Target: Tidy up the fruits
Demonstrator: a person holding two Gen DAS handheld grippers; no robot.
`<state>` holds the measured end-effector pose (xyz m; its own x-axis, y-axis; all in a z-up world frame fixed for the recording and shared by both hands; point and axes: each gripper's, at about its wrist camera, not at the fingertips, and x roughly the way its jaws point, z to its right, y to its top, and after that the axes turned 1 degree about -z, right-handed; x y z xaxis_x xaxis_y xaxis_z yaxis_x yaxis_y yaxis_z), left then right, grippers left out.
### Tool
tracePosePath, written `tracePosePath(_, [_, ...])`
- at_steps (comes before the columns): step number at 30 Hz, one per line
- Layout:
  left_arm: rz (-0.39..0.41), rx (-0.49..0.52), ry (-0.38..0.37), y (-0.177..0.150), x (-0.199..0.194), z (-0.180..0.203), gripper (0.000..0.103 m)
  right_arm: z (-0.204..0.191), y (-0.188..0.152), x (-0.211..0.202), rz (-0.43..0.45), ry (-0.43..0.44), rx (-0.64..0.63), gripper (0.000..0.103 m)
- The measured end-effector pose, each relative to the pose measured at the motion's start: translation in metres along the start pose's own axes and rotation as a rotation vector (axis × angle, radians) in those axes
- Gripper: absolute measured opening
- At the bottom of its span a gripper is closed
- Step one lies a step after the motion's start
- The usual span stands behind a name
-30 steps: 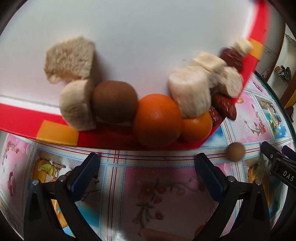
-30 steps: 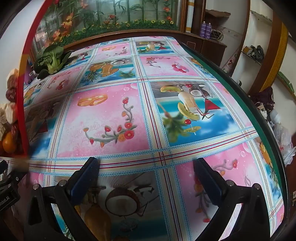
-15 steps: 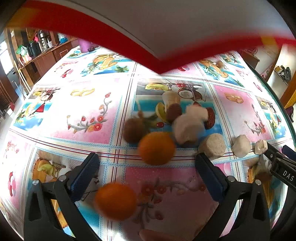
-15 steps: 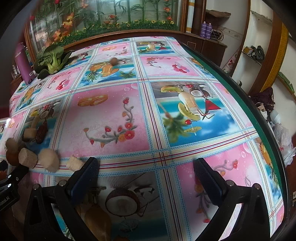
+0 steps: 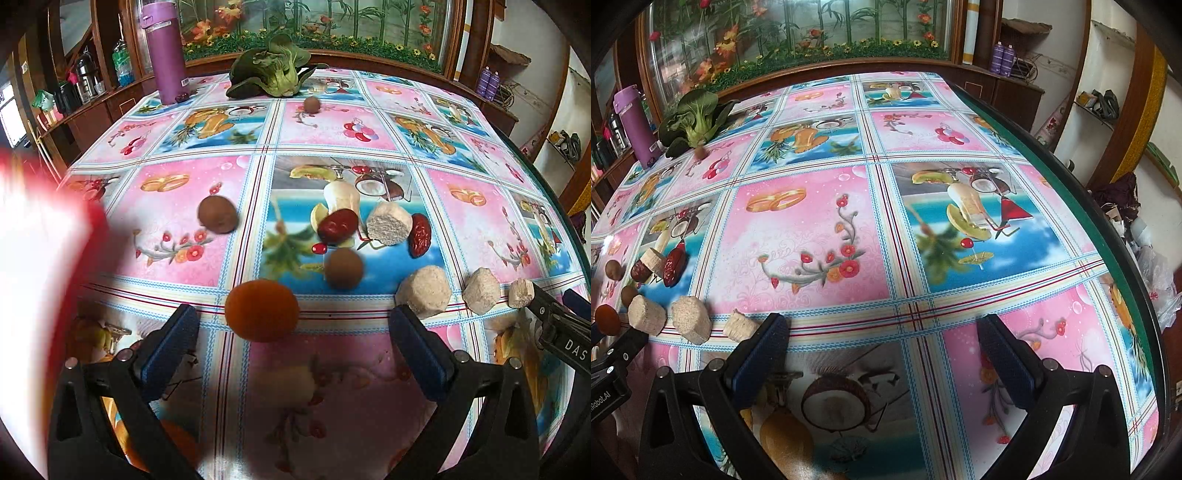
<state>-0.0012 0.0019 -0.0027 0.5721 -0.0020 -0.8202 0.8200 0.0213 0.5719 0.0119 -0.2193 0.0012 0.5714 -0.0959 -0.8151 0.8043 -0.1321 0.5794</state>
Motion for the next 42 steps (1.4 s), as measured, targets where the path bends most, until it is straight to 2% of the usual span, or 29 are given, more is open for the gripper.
tracePosePath(28, [-0.015,0.0,0.006,0.0,0.0,0.002,0.103,0.0,0.001,-0.001,-0.005,0.005,-0.002,0.103])
tracePosePath(31, [-0.013,-0.02,0.06,-0.002,-0.012,0.0,0.103,0.002,-0.001,-0.006,-0.019,0.056,-0.009,0.102])
tracePosePath(33, [0.041,-0.004,0.074,-0.008,-0.03,0.0,0.103,0.009,-0.005,-0.021,0.022,0.128,0.026,0.102])
tracePosePath(39, [0.176,0.026,0.085,-0.016,-0.086,-0.006,0.103,0.002,-0.019,-0.076,0.125,0.25,-0.068,0.102])
tracePosePath(42, [0.198,0.015,0.06,-0.018,-0.103,-0.011,0.103,-0.006,-0.028,-0.098,0.158,0.287,-0.112,0.102])
